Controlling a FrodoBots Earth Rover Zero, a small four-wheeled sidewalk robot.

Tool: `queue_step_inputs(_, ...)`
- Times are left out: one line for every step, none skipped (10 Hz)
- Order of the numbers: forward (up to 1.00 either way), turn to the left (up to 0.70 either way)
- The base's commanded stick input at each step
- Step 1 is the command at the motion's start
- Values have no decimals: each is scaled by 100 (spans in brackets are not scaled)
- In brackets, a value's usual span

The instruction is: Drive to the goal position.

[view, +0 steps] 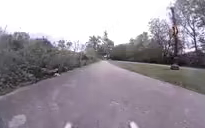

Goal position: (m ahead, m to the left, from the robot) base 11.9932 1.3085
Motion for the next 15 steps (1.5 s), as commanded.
queue_step_inputs(70, 0)
queue_step_inputs(70, 0)
queue_step_inputs(70, 0)
queue_step_inputs(70, 0)
queue_step_inputs(70, 0)
queue_step_inputs(70, 0)
queue_step_inputs(70, 0)
queue_step_inputs(70, 0)
queue_step_inputs(70, 0)
queue_step_inputs(70, 0)
queue_step_inputs(70, 0)
queue_step_inputs(70, 0)
queue_step_inputs(70, 0)
queue_step_inputs(70, 0)
queue_step_inputs(70, 0)
